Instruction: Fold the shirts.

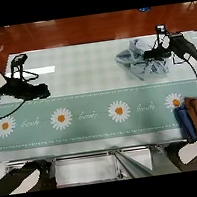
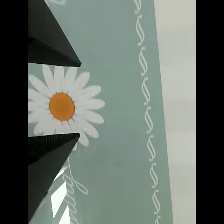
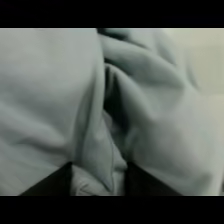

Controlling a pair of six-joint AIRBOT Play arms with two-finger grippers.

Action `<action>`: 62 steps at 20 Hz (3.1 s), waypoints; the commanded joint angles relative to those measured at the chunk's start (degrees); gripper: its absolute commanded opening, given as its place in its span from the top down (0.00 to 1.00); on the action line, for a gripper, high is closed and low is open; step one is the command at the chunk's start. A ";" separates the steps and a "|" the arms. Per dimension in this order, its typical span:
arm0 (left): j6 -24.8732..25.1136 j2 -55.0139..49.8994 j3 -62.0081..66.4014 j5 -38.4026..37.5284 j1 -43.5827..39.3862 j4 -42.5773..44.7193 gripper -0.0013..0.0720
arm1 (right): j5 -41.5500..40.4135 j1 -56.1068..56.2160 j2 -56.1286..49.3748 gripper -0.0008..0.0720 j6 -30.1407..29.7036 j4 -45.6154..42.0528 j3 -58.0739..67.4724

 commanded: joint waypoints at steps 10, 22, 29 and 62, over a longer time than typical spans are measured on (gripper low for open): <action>3.50 19.74 -1.53 2.21 15.21 -5.99 0.29 | 15.80 0.96 16.33 0.95 -9.31 9.90 24.46; -1.25 38.62 -10.62 2.21 15.45 -12.48 0.29 | 14.45 24.44 37.00 0.95 -14.36 9.70 31.76; -0.37 38.53 -17.18 2.25 15.47 -15.89 0.29 | 15.96 43.43 33.75 0.95 -10.12 17.05 12.63; 29.64 -11.32 -27.89 15.69 14.86 -60.87 0.29 | 18.16 0.39 52.96 0.43 -14.12 42.56 -55.87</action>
